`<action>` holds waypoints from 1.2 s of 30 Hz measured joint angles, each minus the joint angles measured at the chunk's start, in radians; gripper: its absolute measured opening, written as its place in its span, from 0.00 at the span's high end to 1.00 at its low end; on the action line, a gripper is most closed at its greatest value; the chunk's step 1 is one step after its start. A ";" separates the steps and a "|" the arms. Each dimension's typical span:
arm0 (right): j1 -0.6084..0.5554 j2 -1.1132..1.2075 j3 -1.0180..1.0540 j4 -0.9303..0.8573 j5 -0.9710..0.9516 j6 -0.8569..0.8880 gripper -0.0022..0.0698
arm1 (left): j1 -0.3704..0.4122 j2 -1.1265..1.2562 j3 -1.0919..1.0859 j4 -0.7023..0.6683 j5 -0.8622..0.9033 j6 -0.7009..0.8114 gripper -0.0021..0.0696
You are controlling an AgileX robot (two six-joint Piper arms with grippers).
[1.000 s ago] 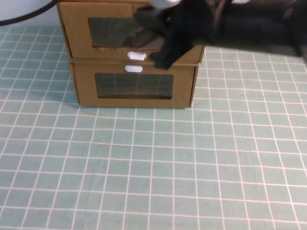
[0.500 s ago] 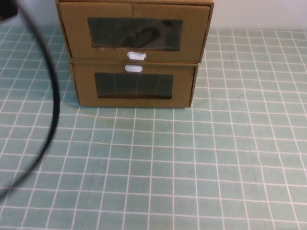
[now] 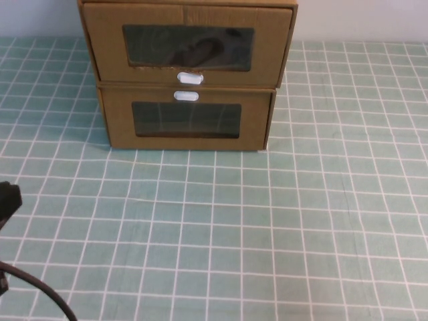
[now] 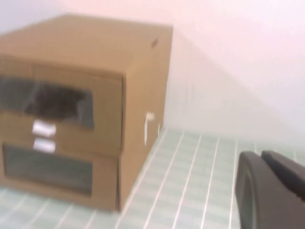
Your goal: Close the shoe box
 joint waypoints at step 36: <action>0.000 -0.200 0.298 0.018 0.075 0.000 0.99 | 0.000 -0.007 0.066 -0.026 -0.414 0.004 0.98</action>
